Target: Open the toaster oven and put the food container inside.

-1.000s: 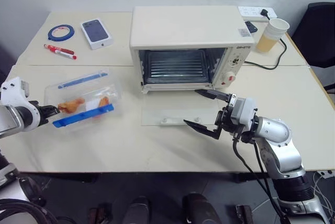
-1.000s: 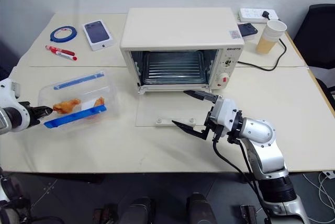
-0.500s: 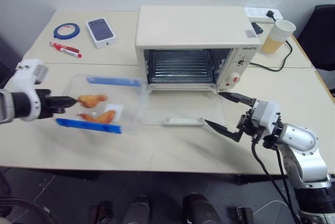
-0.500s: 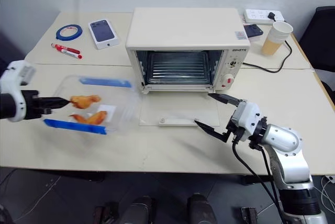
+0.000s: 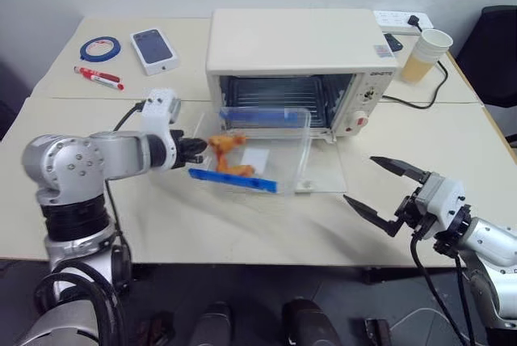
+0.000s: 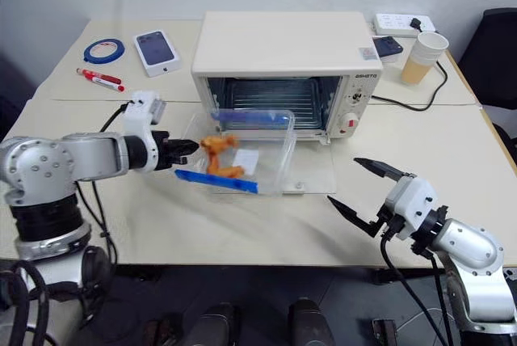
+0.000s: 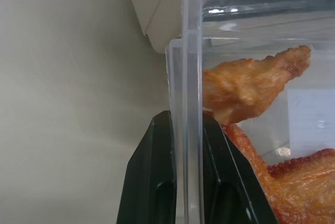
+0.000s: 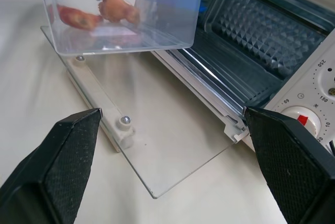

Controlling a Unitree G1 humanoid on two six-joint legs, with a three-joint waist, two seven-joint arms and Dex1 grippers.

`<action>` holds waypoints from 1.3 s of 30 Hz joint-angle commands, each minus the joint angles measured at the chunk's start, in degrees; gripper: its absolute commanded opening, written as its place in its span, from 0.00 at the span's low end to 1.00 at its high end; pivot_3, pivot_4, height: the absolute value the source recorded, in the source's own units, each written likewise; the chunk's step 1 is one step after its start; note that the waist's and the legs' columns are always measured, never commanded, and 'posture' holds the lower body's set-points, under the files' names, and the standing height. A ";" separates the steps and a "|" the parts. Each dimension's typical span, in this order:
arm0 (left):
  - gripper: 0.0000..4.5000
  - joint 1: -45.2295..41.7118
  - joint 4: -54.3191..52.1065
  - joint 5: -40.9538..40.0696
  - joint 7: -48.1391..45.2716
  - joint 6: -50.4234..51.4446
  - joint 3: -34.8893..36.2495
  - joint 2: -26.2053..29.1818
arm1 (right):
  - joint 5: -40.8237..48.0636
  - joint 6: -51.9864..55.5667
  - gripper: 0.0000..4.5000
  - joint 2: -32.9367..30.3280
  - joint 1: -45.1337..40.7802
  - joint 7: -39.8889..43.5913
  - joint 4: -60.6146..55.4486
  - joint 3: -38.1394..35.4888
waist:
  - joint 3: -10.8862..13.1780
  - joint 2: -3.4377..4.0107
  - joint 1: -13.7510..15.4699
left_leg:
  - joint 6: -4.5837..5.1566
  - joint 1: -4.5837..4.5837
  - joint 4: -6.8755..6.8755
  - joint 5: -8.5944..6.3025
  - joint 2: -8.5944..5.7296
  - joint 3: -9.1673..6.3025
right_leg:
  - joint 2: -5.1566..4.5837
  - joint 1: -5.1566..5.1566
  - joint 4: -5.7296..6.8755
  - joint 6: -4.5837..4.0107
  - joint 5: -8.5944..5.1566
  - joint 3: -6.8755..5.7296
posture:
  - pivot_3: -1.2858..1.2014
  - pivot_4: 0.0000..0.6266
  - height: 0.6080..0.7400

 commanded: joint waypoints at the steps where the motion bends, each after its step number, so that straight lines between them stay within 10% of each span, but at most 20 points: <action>1: 0.04 -2.70 -0.30 -0.15 2.41 -0.81 -0.72 -2.24 | 0.28 -0.01 1.00 0.78 0.61 -1.85 -3.12 -0.63 | 0.00 0.00 0.55 | 0.00 0.00 0.06 0.00 0.00 0.00 | 0.00 0.00 0.02 0.00 0.00 0.01 | 0.52 0.24 1.00; 4: 0.04 -3.04 -0.24 0.19 3.52 -0.81 -1.22 -3.31 | 0.19 0.06 1.00 1.24 0.71 -2.64 -3.73 -0.30 | 0.00 0.00 1.15 | 0.01 0.00 0.21 -0.01 -0.02 -0.03 | -0.01 0.07 0.03 0.02 0.01 0.02 | 0.52 0.24 1.00; 18: 0.78 -3.77 -2.59 -1.39 -2.39 -2.00 0.21 -3.23 | 0.46 0.35 1.00 1.09 0.43 -3.01 -2.71 -0.89 | -0.01 0.01 0.76 | 0.02 0.02 0.20 -0.02 0.00 -0.02 | 0.06 0.06 0.06 0.03 0.02 -0.03 | 0.52 0.24 1.00; 28: 0.78 7.01 -2.26 -6.23 -44.93 -18.67 1.26 16.44 | 9.65 8.96 1.00 -3.51 4.82 2.86 -5.43 -3.98 | -0.02 0.06 0.56 | 0.01 0.06 -0.02 -0.03 0.00 0.02 | 0.05 0.01 -0.02 0.03 0.01 -0.04 | 0.52 0.24 1.00; 33: 0.54 22.78 0.52 6.64 -70.77 -46.46 -3.08 26.91 | 13.46 18.05 0.74 -7.25 9.51 5.56 -11.90 0.50 | -0.03 0.15 0.32 | -0.02 0.18 -0.33 -0.01 0.08 0.02 | 0.06 0.09 -0.29 -0.02 0.03 0.01 | 0.52 0.24 1.00; 39: 0.22 30.13 1.81 15.75 -77.00 -61.18 -8.57 26.52 | 7.24 20.01 0.38 -4.74 5.95 1.93 -13.47 9.27 | -0.03 0.15 0.97 | 0.06 0.25 -0.33 -0.03 0.12 -0.23 | -0.01 0.53 -0.82 -0.14 0.11 0.08 | 0.52 0.24 1.00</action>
